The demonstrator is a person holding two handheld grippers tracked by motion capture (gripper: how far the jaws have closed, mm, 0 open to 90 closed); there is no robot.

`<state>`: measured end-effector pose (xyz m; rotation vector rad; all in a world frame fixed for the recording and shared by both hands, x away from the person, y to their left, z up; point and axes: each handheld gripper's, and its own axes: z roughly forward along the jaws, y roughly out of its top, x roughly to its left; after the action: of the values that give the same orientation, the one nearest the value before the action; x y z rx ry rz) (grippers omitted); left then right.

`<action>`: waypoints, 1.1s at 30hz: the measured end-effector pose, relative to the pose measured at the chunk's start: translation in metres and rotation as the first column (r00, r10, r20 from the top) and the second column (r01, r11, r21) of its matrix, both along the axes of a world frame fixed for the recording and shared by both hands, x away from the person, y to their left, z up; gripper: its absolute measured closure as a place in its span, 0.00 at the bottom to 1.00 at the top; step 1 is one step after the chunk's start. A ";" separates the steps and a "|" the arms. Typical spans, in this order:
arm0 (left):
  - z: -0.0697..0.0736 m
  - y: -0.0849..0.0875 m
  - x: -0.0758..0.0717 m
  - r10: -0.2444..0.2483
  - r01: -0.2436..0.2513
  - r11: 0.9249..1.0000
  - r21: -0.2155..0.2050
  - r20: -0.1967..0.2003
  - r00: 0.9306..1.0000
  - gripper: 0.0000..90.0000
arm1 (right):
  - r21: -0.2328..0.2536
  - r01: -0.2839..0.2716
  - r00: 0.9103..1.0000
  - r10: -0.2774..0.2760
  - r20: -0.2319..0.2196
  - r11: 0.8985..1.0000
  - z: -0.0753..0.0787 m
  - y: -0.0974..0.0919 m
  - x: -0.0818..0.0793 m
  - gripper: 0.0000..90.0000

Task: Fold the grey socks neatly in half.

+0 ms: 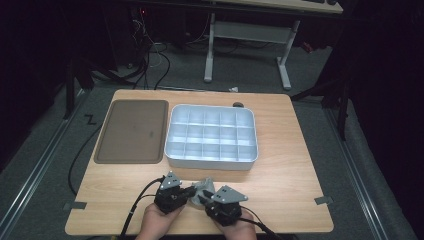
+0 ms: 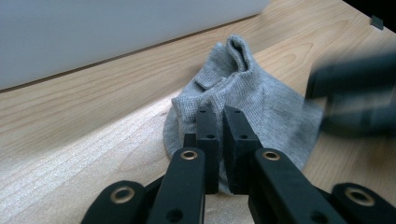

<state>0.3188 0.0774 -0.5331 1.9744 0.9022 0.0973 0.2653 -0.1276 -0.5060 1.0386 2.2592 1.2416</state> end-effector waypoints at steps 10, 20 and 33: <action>0.000 0.003 0.003 0.006 -0.006 1.000 0.019 0.006 1.000 0.95 | 0.030 0.133 0.981 -0.128 -0.144 0.991 -0.017 -0.022 0.024 0.65; 0.001 0.006 0.002 0.024 -0.027 0.998 0.055 0.050 0.998 0.90 | -0.005 0.128 0.975 -0.127 -0.182 0.992 -0.027 -0.018 0.026 0.64; 0.001 0.000 -0.002 0.050 -0.067 0.987 0.144 0.116 0.992 0.77 | -0.005 0.125 0.974 -0.124 -0.192 0.992 -0.025 -0.016 0.024 0.63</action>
<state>0.3164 0.0772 -0.5325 2.0567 0.9018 0.3138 0.2891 -0.1432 -0.5311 1.3328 2.2886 1.1423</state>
